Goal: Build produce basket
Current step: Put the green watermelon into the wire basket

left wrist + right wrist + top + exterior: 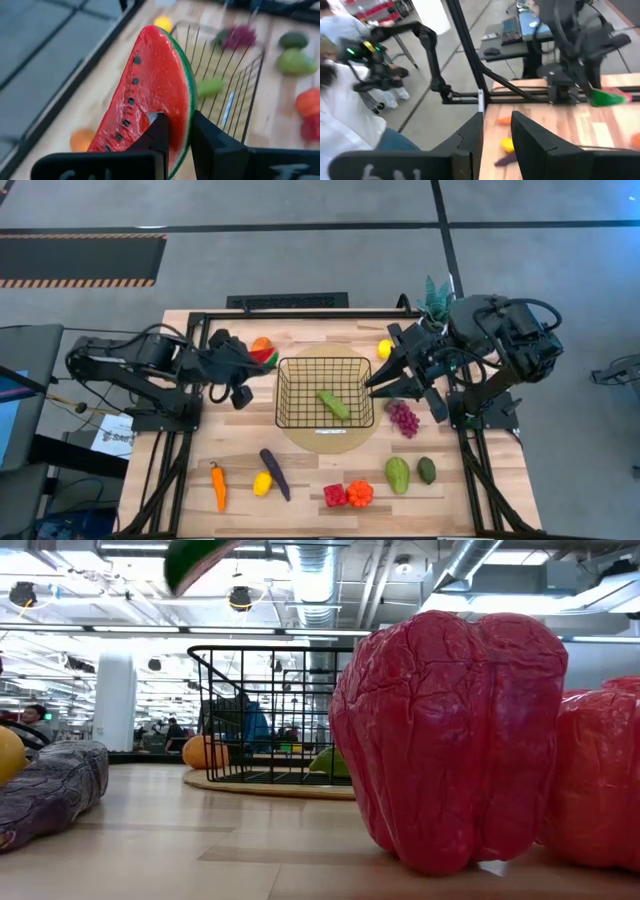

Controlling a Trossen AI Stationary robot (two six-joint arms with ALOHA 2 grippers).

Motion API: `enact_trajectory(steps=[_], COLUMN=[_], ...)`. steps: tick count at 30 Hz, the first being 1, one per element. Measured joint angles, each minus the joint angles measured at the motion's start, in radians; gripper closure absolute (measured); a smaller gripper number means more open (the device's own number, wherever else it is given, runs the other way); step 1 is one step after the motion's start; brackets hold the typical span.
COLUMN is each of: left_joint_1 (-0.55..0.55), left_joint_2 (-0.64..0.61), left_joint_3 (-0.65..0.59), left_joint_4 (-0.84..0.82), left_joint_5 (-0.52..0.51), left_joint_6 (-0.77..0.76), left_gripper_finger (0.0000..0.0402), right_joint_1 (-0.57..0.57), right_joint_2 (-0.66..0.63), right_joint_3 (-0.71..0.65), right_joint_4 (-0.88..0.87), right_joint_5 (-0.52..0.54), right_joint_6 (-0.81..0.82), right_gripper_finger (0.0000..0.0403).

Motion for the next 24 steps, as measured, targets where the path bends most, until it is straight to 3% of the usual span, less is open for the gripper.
enact_trajectory(steps=[4,9,18,24], left_joint_1=[0.012,0.031,0.084,0.131], left_joint_2=[0.011,0.064,0.273,0.422], left_joint_3=[0.0,0.001,0.0,-0.001], left_joint_4=[0.1,0.225,0.378,0.352], left_joint_5=[0.014,0.074,0.288,0.405], left_joint_6=[0.063,0.136,0.258,0.393], left_gripper_finger=[0.0379,0.0379,0.0379,0.0379], right_joint_1=[-0.037,-0.083,-0.104,-0.103], right_joint_2=[-0.007,-0.041,-0.111,-0.156], right_joint_3=[0.0,0.0,0.0,0.001], right_joint_4=[-0.058,-0.153,-0.329,-0.347], right_joint_5=[0.016,0.114,0.387,0.42], right_joint_6=[-0.02,-0.041,-0.026,-0.023], right_gripper_finger=[0.0328,0.0393,0.0398,0.04])
